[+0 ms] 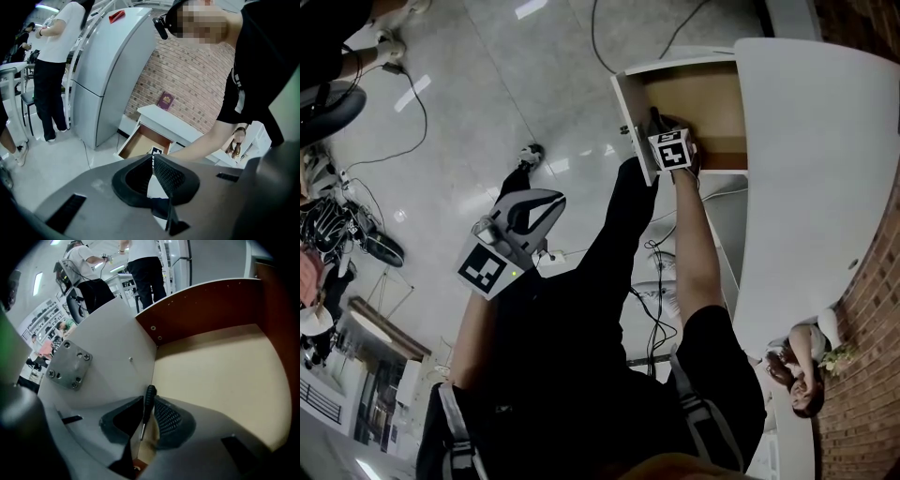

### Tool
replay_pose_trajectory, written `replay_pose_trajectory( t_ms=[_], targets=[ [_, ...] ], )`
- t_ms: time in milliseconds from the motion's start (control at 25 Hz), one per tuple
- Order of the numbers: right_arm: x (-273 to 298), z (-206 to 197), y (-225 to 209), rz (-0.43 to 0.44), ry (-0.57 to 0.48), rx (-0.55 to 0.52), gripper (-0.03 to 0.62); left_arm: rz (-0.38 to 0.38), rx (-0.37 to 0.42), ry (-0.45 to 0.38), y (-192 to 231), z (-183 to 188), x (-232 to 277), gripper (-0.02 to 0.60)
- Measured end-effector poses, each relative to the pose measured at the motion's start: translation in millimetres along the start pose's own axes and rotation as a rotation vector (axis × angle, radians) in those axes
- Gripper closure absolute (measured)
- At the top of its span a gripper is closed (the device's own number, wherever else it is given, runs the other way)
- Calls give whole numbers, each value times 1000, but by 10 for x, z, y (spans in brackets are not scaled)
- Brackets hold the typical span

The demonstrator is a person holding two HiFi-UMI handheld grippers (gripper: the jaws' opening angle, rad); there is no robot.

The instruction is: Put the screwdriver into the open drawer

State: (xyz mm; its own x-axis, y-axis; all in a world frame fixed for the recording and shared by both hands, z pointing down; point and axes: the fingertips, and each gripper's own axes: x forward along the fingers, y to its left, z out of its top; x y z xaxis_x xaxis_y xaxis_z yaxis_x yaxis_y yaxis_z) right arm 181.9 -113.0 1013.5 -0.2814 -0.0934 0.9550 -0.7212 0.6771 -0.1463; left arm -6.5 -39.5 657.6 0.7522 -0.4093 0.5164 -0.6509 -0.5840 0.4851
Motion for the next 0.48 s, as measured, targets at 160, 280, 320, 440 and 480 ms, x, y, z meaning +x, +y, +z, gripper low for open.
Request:
replay_pose_trajectory(
  t_ms=[160, 280, 320, 440, 480],
  targets=[
    [-204, 111, -32, -5, -52, 41, 476, -21, 5, 2, -44, 46, -22, 560],
    [-441, 188, -71, -15, -90, 37, 482, -56, 31, -7, -143, 181, -48, 560],
    [-540, 200, -60, -17, -91, 39, 482, -61, 34, -13, -169, 238, -79, 560],
    [-839, 248, 15, -18, -98, 60, 485, -74, 70, -17, -214, 388, -184, 560],
    [-935, 277, 30, -22, -106, 69, 488, -81, 90, -19, -215, 437, -207, 560]
  ],
)
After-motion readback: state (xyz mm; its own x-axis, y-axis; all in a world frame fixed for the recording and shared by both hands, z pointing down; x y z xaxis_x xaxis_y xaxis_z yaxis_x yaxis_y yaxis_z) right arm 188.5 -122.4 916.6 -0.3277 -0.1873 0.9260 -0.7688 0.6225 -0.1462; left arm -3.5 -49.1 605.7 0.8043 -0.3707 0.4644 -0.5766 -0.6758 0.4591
